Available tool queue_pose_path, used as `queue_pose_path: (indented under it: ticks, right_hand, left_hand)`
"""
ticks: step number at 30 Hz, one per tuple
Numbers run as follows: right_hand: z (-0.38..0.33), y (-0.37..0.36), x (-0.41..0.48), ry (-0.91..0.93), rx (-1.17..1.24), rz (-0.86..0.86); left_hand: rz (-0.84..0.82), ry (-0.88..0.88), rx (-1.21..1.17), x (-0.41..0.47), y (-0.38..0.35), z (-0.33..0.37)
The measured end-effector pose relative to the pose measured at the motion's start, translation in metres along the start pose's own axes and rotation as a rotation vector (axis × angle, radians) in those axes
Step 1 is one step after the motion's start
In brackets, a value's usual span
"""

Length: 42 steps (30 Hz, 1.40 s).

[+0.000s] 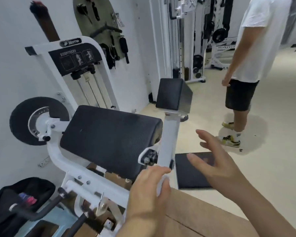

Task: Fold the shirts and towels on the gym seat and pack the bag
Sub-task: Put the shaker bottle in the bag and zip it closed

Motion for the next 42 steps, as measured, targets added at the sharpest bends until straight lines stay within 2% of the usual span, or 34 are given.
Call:
queue_pose_path:
  ticks: [4,8,12,15,17,21,28,34,38,42]
  right_hand:
    - [0.037,0.052,0.048,-0.129,0.095,-0.095]
    - [0.077,0.091,0.104,-0.158,0.113,-0.086]
    - [0.121,0.125,0.168,-0.252,0.185,-0.043]
    - [0.137,0.143,0.232,-0.309,0.220,-0.038]
    - [0.137,0.152,0.277,-0.282,0.171,-0.081]
    - [0.116,0.169,0.366,-0.123,0.074,-0.145]
    - [0.099,0.137,0.505,0.337,-0.216,-0.312]
    - [0.112,0.079,0.604,0.782,-0.374,-0.495]
    - [0.093,0.046,0.654,0.866,-0.350,-0.627]
    - [0.057,0.012,0.705,0.832,-0.222,-0.701]
  left_hand:
    - [-0.151,0.163,-0.074,0.035,-0.078,0.028]
    - [-0.190,0.202,-0.070,0.066,-0.134,0.034]
    - [-0.189,0.133,-0.053,0.120,-0.189,0.042]
    - [-0.139,0.086,-0.155,0.187,-0.232,0.055]
    - [-0.074,0.125,-0.236,0.238,-0.254,0.061]
    - [0.070,0.332,-0.362,0.334,-0.270,0.050]
    - [0.476,0.594,-0.479,0.434,-0.288,-0.010]
    - [0.790,0.674,-0.122,0.515,-0.270,-0.059]
    - [0.888,0.714,0.116,0.569,-0.220,-0.074]
    - [0.907,0.765,0.335,0.618,-0.149,-0.099]
Point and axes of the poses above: each hand's wrist, its own x-axis towards the middle knuckle, its own y-axis out of the back of the hand, z = x × y, the point moved 6 cm from there along x, towards the middle knuckle, and after that the axes turned 1 degree about -y, right-handed, at the moved point
